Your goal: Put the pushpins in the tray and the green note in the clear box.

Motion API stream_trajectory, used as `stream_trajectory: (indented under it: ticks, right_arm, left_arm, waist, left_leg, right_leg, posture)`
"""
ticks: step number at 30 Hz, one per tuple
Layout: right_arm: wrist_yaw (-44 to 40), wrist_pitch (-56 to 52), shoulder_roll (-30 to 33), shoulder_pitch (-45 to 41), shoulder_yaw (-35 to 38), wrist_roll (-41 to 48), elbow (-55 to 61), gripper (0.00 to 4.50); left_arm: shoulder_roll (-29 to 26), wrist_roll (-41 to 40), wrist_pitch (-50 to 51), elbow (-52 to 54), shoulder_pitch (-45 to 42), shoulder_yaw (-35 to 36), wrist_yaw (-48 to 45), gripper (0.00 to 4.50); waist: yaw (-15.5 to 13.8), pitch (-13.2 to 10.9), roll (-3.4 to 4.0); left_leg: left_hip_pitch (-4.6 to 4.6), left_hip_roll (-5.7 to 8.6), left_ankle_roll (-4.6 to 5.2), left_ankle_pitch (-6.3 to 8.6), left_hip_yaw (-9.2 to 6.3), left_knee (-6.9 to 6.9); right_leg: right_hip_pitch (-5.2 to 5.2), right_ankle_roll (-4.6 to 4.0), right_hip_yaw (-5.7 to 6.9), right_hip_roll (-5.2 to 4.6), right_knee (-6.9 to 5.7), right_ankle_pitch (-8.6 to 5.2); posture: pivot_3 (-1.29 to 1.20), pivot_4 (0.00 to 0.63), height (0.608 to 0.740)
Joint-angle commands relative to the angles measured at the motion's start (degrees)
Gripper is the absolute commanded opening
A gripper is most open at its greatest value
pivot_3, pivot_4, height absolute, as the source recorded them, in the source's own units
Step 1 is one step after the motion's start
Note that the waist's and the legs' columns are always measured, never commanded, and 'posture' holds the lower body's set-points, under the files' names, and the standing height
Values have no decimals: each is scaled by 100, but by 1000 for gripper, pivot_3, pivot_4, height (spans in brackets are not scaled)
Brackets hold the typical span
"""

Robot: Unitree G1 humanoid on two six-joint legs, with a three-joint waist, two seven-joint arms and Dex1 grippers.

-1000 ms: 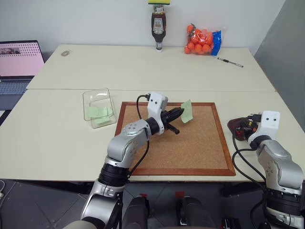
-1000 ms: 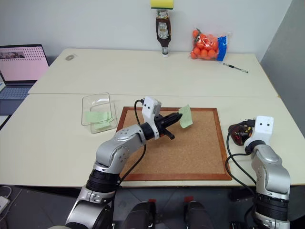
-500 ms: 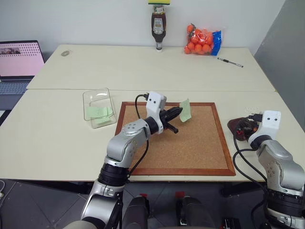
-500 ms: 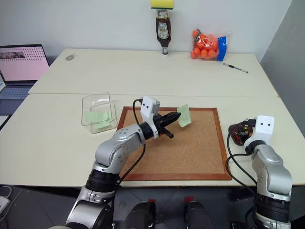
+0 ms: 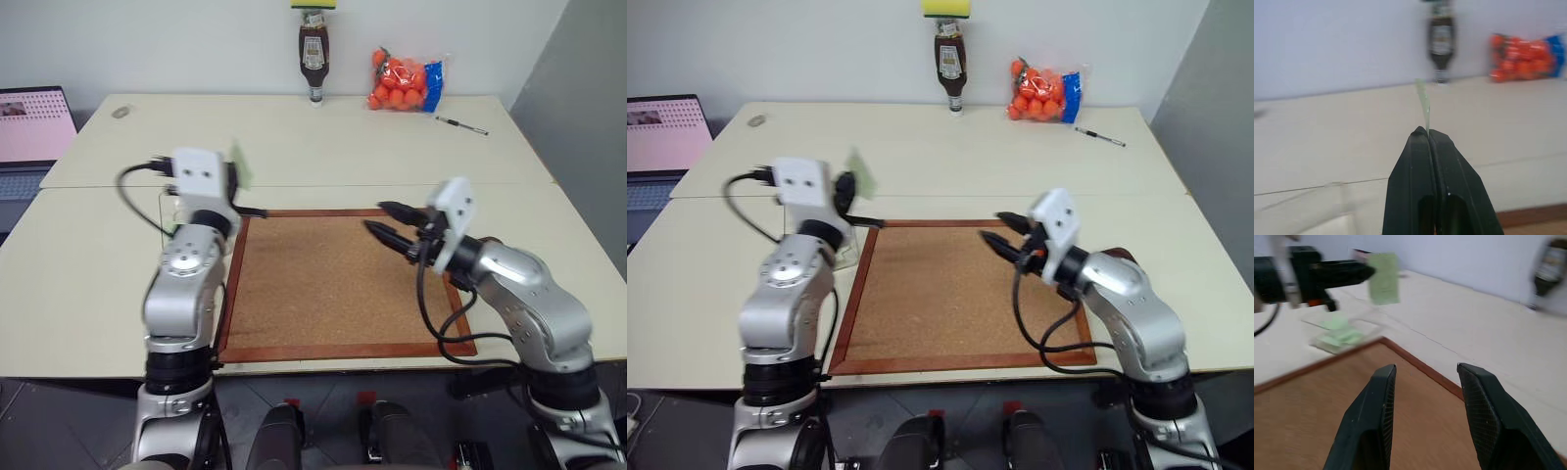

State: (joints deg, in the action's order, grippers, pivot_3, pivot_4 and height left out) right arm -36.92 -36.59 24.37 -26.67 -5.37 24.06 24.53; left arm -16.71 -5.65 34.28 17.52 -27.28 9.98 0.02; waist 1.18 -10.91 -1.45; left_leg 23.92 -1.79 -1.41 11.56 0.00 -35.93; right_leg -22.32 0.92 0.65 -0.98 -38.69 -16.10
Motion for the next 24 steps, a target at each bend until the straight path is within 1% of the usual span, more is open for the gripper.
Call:
stream_trajectory:
  ticks: [1,6,8,12,18,23,24]
  right_arm:
    - [-713,-8,101,-606,-555,27,-449,2107]
    - [-1230,229,54,-1362,-1118,-319,-1317,2107]
    - [-1338,317,20,-1518,-1218,-417,-1515,2107]
    - [-1410,428,-70,-1657,-1292,-578,-1700,2107]
    - [-1281,452,-203,-1662,-1208,-690,-1742,2107]
    - [-876,634,-414,-1775,-1007,-894,-1960,2107]
    - [-856,645,-434,-1787,-993,-903,-1980,2116]
  left_arm:
    - [-170,170,279,271,24,325,210,0]
    - [-123,74,666,-151,-208,520,278,0]
    - [-81,28,774,-315,-319,514,271,0]
    - [69,-76,1104,-470,-397,670,407,0]
    - [171,-18,1367,-525,-363,706,580,0]
    - [175,36,1472,-513,-366,693,679,0]
    - [181,32,1499,-499,-364,706,698,186]
  waist:
    - [-67,-1,-1]
    - [-129,-15,-26]
    - [-132,-22,-39]
    - [-112,-24,-42]
    - [-102,-24,-42]
    - [-104,-24,-42]
    - [-104,-24,-42]
  left_leg:
    - [2,2,0,0,4,0]
    - [4,11,1,0,2,-10]
    - [5,11,1,0,-4,-11]
    - [7,6,0,0,-7,-6]
    - [7,1,-4,2,-10,-4]
    - [4,2,-5,1,-10,-7]
    - [3,3,-5,0,-10,-8]
  right_leg:
    - [0,0,0,-6,1,0]
    - [0,9,-3,-21,8,6]
    - [1,10,-4,-22,9,7]
    - [-4,-8,-6,-22,7,16]
    - [-6,-16,-7,-26,1,20]
    - [-6,-15,-7,-27,-10,20]
    - [-6,-15,-7,-27,-13,20]
  posture:
    - [0,150,740]
    - [0,150,740]
    - [0,150,740]
    - [0,150,740]
    - [0,150,740]
    - [0,150,740]
    - [0,150,740]
